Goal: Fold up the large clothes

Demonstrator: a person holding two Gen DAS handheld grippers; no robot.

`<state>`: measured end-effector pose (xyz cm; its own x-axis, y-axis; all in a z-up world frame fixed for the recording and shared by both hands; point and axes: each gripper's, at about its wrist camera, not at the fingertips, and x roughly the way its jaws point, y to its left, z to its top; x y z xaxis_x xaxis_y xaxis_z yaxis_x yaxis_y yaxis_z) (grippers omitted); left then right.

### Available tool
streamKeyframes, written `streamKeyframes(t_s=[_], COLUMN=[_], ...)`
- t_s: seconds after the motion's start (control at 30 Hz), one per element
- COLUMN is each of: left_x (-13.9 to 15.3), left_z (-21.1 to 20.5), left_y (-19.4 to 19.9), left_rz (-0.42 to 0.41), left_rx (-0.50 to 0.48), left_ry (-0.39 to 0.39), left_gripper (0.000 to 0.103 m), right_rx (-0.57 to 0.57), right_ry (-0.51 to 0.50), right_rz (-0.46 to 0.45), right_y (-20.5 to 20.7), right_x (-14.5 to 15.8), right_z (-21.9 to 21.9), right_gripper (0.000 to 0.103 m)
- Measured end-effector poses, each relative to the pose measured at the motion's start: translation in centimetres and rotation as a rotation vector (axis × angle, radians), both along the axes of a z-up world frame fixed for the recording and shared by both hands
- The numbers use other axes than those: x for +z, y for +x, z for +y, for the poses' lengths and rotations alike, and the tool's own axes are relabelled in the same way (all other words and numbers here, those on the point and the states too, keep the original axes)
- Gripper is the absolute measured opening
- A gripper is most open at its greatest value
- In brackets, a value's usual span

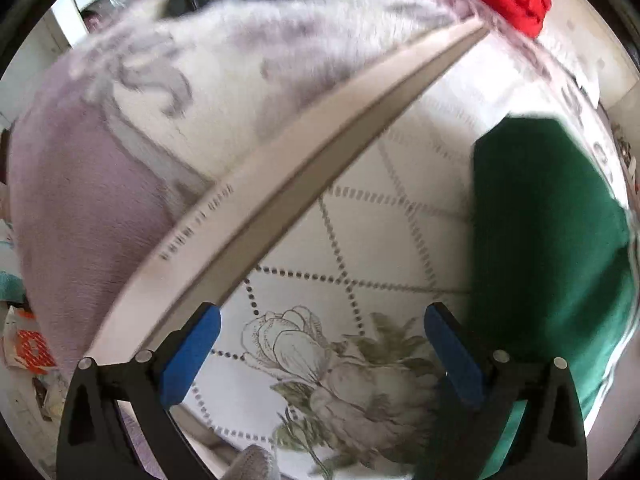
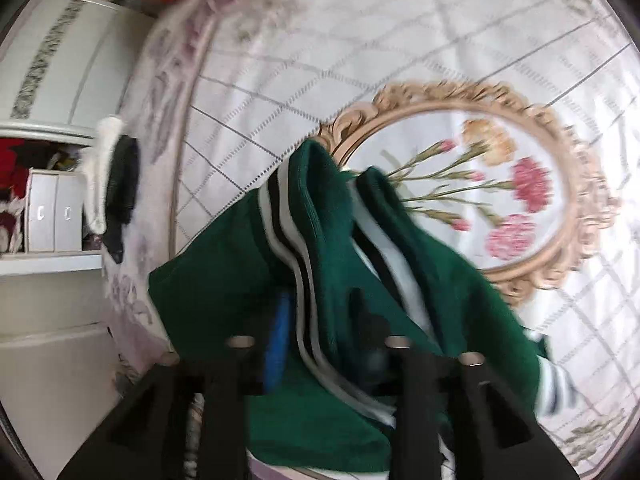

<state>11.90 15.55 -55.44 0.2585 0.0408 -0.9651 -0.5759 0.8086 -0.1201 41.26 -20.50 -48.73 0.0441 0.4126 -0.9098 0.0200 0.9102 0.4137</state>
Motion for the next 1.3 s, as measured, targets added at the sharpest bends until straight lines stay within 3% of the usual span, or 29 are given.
streamKeyframes(t_s=[0.03, 0.07, 0.13, 0.23, 0.3, 0.33, 0.4, 0.47, 0.6, 0.7, 0.73, 0.8, 0.87, 0.97, 1.0, 1.03, 1.07, 1.13, 1.17, 1.23, 1.3], left_x=[0.9, 2.4, 4.2, 5.2, 5.2, 5.0, 5.1, 5.1, 3.8, 1.9, 1.3, 1.2, 1.2, 1.5, 1.6, 1.7, 1.8, 1.8, 1.6, 1.6, 1.9], left_z=[-0.4, -1.1, -3.0, -5.8, -8.4, -9.4, -11.0, -13.2, -14.3, -14.4, -14.2, -14.3, -14.2, -14.4, -14.4, -14.4, -14.2, -13.9, -13.5, -13.2, -12.9], left_y=[0.0, 0.1, 0.7, 2.2, 3.3, 4.5, 5.5, 6.2, 7.6, 8.4, 8.5, 8.4, 8.3, 8.1, 8.0, 7.9, 7.7, 7.4, 7.3, 7.1, 6.9], left_rz=[-0.012, -0.028, -0.049, -0.052, -0.036, -0.019, -0.004, 0.009, 0.054, 0.115, 0.127, 0.131, 0.128, 0.127, 0.125, 0.12, 0.117, 0.112, 0.112, 0.117, 0.113], left_rx=[-0.003, -0.009, -0.031, -0.09, -0.151, -0.182, -0.239, -0.3, -0.354, -0.374, -0.375, -0.367, -0.361, -0.361, -0.358, -0.353, -0.346, -0.329, -0.322, -0.307, -0.296], left_ry=[0.011, 0.028, 0.04, 0.039, 0.046, 0.057, 0.066, 0.095, 0.139, 0.153, 0.149, 0.144, 0.146, 0.163, 0.165, 0.16, 0.15, 0.13, 0.123, 0.112, 0.106], left_gripper=[0.103, 0.103, 0.103, 0.103, 0.103, 0.103, 0.103, 0.103, 0.103, 0.103, 0.103, 0.103, 0.103, 0.103, 0.103, 0.103, 0.103, 0.103, 0.103, 0.103, 0.103], right_rx=[-0.011, -0.036, -0.104, -0.225, -0.239, -0.248, -0.31, -0.318, -0.198, -0.215, -0.249, -0.28, -0.259, -0.151, -0.122, -0.099, -0.073, -0.11, -0.146, -0.214, -0.285], right_ry=[-0.023, -0.064, -0.12, -0.12, -0.071, -0.018, 0.024, 0.04, 0.026, -0.021, -0.013, 0.083, 0.202, 0.18, 0.16, 0.136, 0.108, 0.097, 0.02, -0.088, 0.021], right_rz=[-0.02, -0.039, -0.025, 0.107, 0.163, 0.178, 0.184, 0.248, 0.377, 0.271, 0.221, 0.149, 0.068, -0.016, -0.034, -0.077, -0.103, -0.154, -0.159, -0.034, 0.166], right_y=[-0.7, -1.5, -2.6, -3.7, -4.2, -4.5, -6.0, -8.4, -11.9, -11.3, -10.5, -8.3, -5.2, 0.2, 1.5, 2.3, 3.0, 2.8, 3.3, 3.6, 3.7], right_x=[0.5, 0.6, -0.6, -6.2, -9.9, -11.3, -12.1, -12.3, -12.5, -9.4, -8.0, -6.5, -5.7, -6.2, -6.4, -6.2, -5.9, -4.0, -4.7, -6.6, -10.2], right_z=[-1.0, -2.4, -6.0, -11.1, -11.9, -11.9, -11.7, -10.5, -8.5, -8.9, -9.0, -8.1, -6.1, -1.5, 0.1, 1.4, 2.4, 0.9, 0.3, -1.8, -3.5], right_gripper=[0.079, 0.087, 0.087, 0.086, 0.07, 0.047, 0.039, 0.03, 0.032, 0.035, 0.04, 0.051, 0.063, 0.063, 0.06, 0.027, 0.012, 0.009, 0.006, 0.005, 0.005])
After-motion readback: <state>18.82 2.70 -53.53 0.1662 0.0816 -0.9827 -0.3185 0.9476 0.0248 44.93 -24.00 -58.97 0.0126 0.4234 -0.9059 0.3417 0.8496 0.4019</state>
